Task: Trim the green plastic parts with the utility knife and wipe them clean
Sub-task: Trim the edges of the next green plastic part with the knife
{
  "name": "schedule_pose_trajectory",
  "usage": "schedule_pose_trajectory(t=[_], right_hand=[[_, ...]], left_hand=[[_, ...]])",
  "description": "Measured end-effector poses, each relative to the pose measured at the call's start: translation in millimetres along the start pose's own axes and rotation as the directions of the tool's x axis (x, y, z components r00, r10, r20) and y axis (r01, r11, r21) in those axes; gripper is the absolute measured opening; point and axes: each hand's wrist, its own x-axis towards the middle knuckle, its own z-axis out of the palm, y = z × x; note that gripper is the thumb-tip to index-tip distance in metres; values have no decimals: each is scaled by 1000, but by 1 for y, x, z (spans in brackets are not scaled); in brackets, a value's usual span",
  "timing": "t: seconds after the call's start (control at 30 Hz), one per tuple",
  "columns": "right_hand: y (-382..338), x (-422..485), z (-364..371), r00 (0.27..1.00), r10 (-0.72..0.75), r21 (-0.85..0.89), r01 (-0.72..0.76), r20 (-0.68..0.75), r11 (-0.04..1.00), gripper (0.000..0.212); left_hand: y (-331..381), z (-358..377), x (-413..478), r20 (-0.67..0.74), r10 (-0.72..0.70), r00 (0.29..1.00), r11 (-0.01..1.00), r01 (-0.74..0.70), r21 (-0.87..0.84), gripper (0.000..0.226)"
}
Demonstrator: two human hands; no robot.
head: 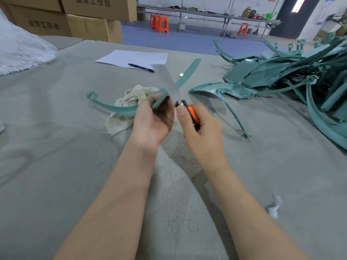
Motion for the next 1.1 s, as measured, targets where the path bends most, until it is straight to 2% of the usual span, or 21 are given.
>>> schedule_pose_trajectory(t=[0.07, 0.13, 0.23, 0.33, 0.43, 0.5, 0.6, 0.7, 0.77, 0.87, 0.97, 1.03, 1.1], right_hand=[[1, 4, -4, 994, 91, 19, -90, -59, 996, 40], [3, 8, -10, 979, 195, 16, -195, -57, 981, 39], [10, 15, -19, 945, 323, 12, -324, 44, 946, 28], [16, 18, -24, 913, 384, 43, -393, 139, 919, 17], [15, 18, -23, 905, 408, 127, -422, 120, 898, 16], [14, 18, -22, 903, 423, 163, -430, 78, 888, 22], [15, 20, -24, 900, 434, 253, -413, -33, 875, 32], [17, 25, -29, 872, 474, 415, -389, -123, 823, 38], [18, 25, -34, 834, 535, 503, -408, -134, 762, 37], [22, 26, -40, 811, 575, 525, -444, -108, 726, 31], [21, 29, -42, 791, 609, 593, -463, -58, 659, 18], [23, 25, -47, 766, 642, 674, -455, -38, 582, 18], [28, 19, -52, 740, 671, 756, -463, 42, 463, 30]], left_hand=[[4, -2, 2, -55, 91, 994, 996, -91, -9, 17], [8, -7, 4, -86, 161, 983, 987, -162, -5, 14], [12, -10, 7, -87, 232, 969, 973, -233, 1, 8], [9, -8, 7, -28, 222, 975, 975, -222, 17, 7], [3, -6, 7, 52, 139, 989, 988, -143, 60, 19], [-2, -4, 4, 173, 21, 985, 991, -44, 129, 30], [-12, -5, -1, 387, -195, 901, 957, 89, 275, 40], [-18, -7, -2, 509, -287, 812, 939, 134, 316, 37], [-17, -8, -1, 508, -286, 812, 940, 133, 315, 39], [-15, -8, -1, 457, -278, 845, 933, 123, 339, 43], [-17, -8, -4, 435, -366, 823, 899, 191, 394, 42], [-19, -9, -6, 373, -445, 814, 827, 213, 521, 35], [-20, -13, -6, 274, -505, 819, 706, 208, 677, 31]])
